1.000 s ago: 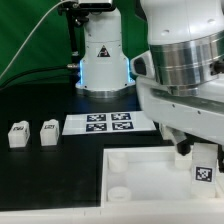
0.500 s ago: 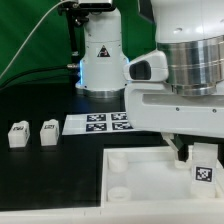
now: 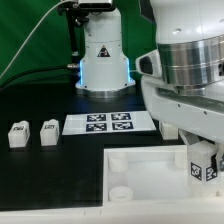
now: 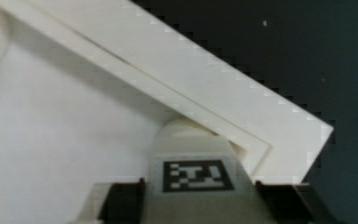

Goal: Assemble one leg

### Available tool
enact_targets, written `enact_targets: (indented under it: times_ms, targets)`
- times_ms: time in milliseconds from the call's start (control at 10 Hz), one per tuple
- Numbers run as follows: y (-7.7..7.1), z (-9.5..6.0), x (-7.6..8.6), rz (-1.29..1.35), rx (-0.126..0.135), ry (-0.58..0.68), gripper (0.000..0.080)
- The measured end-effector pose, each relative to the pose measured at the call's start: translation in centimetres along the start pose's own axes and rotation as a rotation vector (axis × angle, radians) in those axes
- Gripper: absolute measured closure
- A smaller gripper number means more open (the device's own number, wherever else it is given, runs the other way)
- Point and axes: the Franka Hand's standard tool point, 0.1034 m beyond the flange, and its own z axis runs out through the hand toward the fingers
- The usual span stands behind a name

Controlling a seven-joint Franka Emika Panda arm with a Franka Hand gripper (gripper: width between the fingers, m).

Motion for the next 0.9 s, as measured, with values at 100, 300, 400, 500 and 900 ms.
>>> enact_targets:
  times_ms: [100, 300, 400, 500, 900]
  targets:
    - [-0.18, 0.16, 0.09, 0.170, 0.006, -0.013, 0.0508]
    - [-0.45, 0.19, 0.06, 0.408, 0.023, -0.032, 0.0508]
    - [-0.48, 0.20, -0.09, 0.475, 0.023, -0.033, 0.0508]
    - [-0.52, 0.20, -0.13, 0.515, 0.025, -0.029, 0.0508]
    - [-0.41, 0.20, -0.22, 0.510, 0.026, -0.029, 0.0278]
